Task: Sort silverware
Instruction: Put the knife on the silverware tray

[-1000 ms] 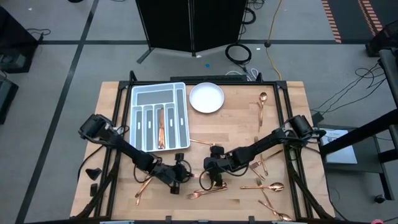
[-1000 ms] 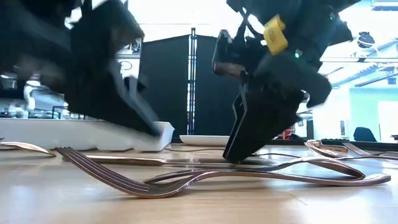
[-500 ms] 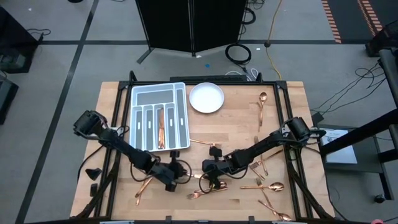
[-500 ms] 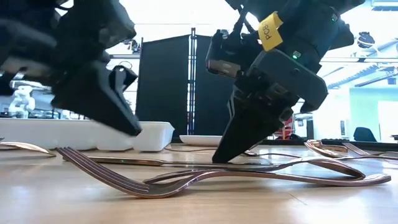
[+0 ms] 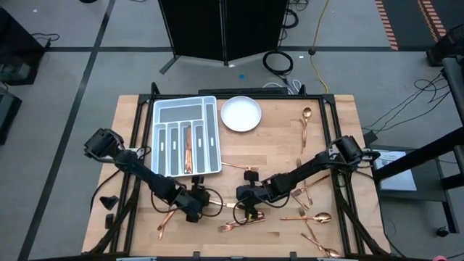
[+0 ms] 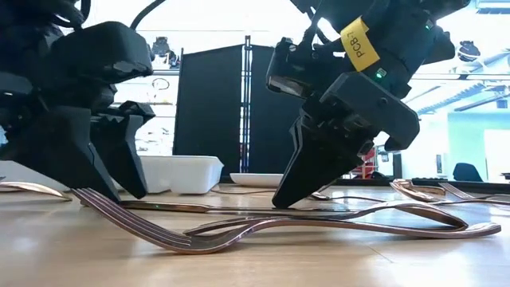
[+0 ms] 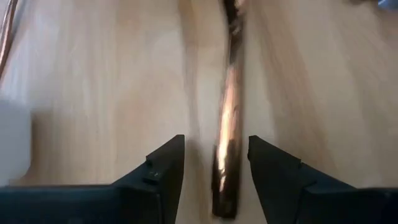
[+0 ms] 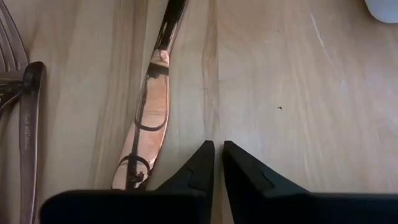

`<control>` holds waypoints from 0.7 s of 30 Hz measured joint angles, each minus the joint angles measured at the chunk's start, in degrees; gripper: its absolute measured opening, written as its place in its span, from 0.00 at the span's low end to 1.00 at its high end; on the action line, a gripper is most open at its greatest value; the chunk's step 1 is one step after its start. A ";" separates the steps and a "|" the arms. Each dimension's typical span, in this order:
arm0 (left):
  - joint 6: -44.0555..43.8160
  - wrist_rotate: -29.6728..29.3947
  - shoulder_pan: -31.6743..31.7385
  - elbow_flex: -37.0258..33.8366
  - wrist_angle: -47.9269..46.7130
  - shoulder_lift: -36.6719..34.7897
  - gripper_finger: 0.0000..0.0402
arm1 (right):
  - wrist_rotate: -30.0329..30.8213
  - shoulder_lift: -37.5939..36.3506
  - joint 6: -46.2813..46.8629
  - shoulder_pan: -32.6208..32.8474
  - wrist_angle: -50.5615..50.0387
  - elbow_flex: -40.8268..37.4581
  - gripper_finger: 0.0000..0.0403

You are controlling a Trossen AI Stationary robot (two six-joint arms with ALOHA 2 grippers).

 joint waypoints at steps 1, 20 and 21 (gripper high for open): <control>-0.62 -0.05 -0.18 0.02 -1.34 -0.09 0.43 | 0.02 0.00 0.00 0.02 0.02 0.00 0.09; 1.67 6.67 1.14 -2.78 2.35 -0.11 0.03 | 0.24 -0.07 -2.21 -0.13 2.55 1.02 0.11; 1.68 6.82 1.35 -2.78 2.75 -0.10 0.02 | 0.24 -0.07 -2.31 -0.13 2.55 1.26 0.11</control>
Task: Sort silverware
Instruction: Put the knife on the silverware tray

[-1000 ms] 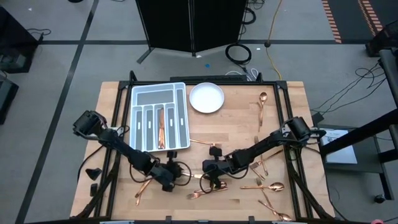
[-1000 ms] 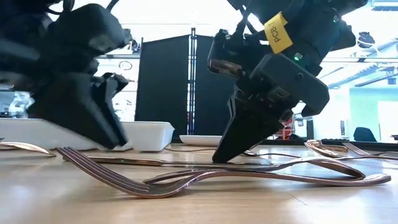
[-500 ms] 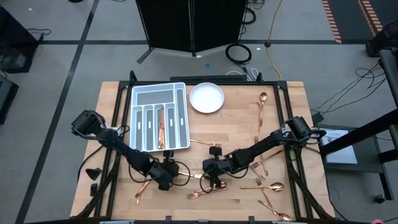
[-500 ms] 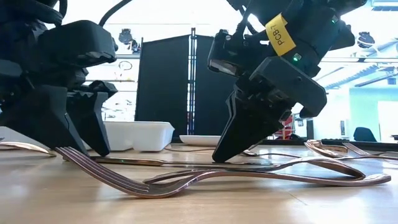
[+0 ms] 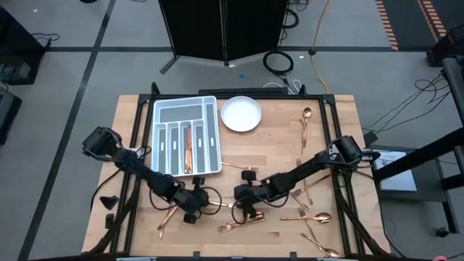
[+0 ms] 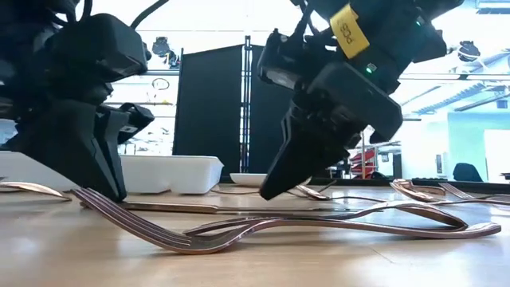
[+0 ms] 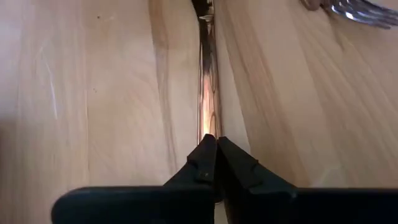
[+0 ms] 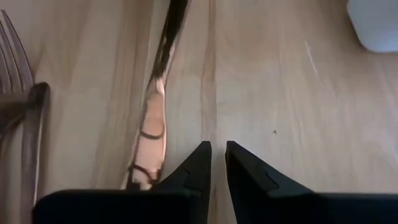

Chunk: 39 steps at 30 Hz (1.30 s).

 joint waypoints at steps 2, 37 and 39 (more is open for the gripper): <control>0.40 0.01 0.40 0.07 1.11 0.13 0.01 | -0.02 0.00 -0.41 0.02 -0.03 0.51 0.11; 2.76 7.19 7.18 1.81 1.93 0.14 0.00 | 0.15 -6.47 10.66 5.42 -17.87 1.70 0.51; 2.53 7.56 7.20 1.81 1.82 0.14 0.00 | -0.09 -10.34 13.16 5.94 -17.48 -0.86 0.50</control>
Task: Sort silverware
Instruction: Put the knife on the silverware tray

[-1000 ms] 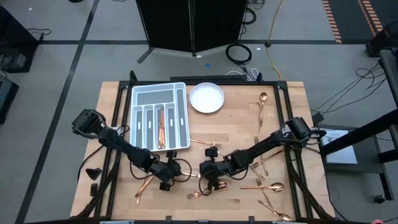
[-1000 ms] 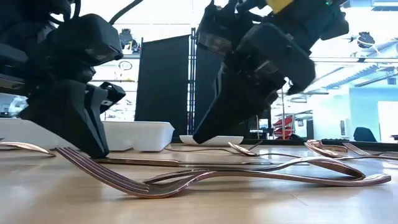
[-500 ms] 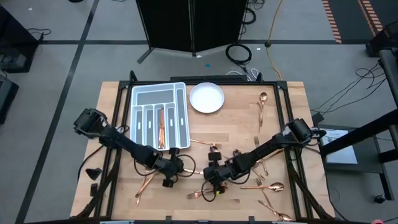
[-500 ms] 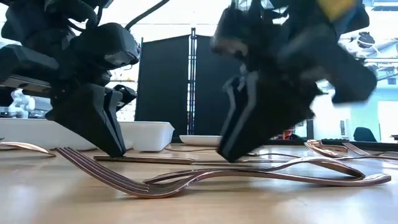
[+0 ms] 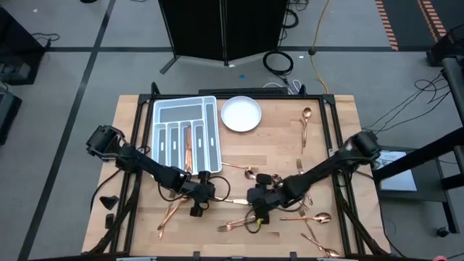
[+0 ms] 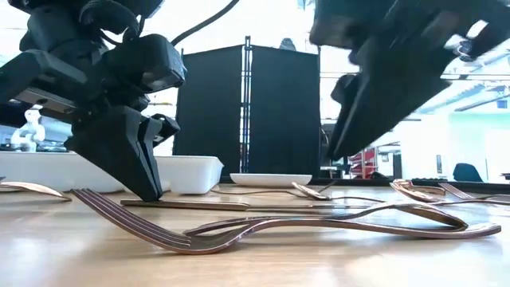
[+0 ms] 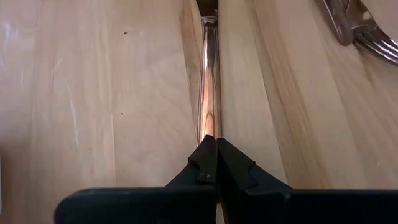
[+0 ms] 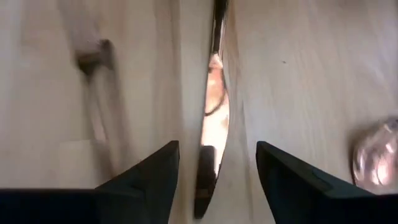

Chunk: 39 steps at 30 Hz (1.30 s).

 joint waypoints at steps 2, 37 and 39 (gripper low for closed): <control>-1.07 0.05 0.00 0.00 -0.01 0.00 0.00 | -0.22 -4.41 5.07 0.35 1.12 -4.47 0.49; -16.07 1.91 -2.08 -0.07 -0.11 0.09 0.00 | 3.08 -4.08 69.56 2.76 37.45 -27.05 0.40; -16.09 1.91 -2.08 -0.07 -0.15 0.09 0.00 | 2.89 -3.15 69.37 2.45 37.11 -26.29 0.40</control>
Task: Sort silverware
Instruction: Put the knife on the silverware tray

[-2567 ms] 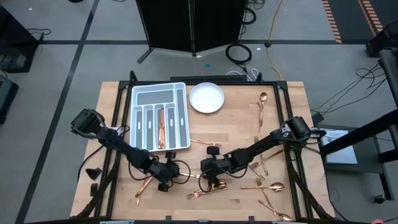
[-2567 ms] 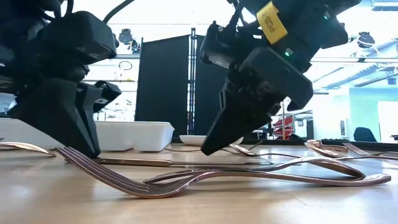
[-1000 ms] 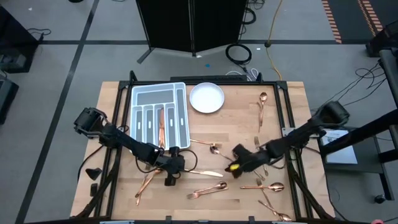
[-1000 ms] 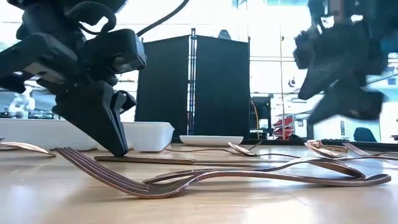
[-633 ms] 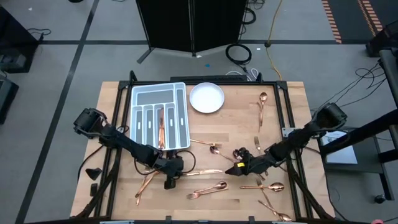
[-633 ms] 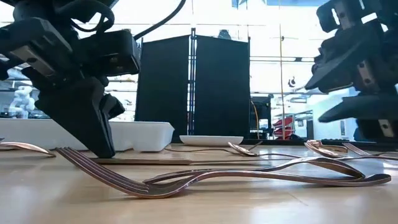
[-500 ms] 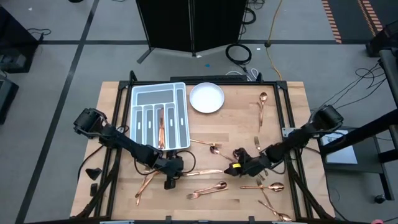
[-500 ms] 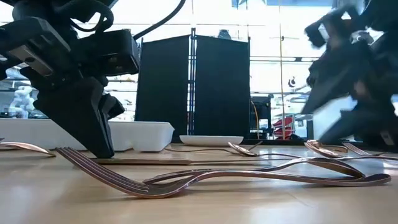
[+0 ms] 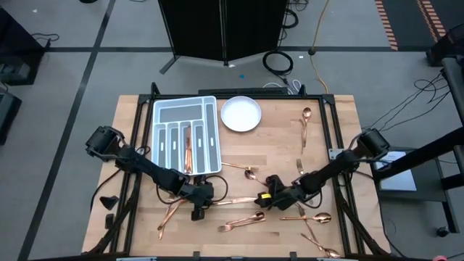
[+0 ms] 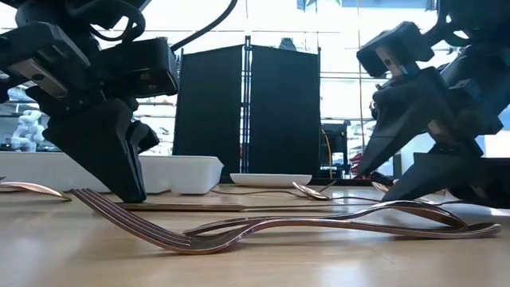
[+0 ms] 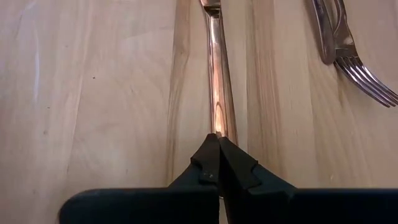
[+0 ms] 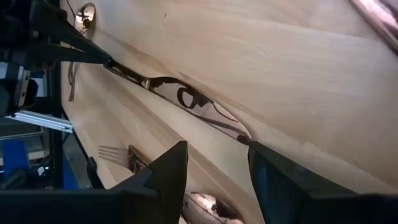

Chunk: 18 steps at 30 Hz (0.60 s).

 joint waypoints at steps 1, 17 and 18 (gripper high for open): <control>-0.02 0.02 -0.02 0.00 0.02 0.00 0.00 | -0.04 0.29 0.04 -0.02 -0.42 0.18 0.40; 0.24 0.06 -0.02 -1.95 1.96 0.00 0.00 | -2.69 0.66 2.19 -1.20 -4.95 0.56 0.40; 0.29 0.06 -0.02 -1.97 2.18 0.00 0.00 | -2.53 0.66 2.20 -1.55 -4.94 0.56 0.40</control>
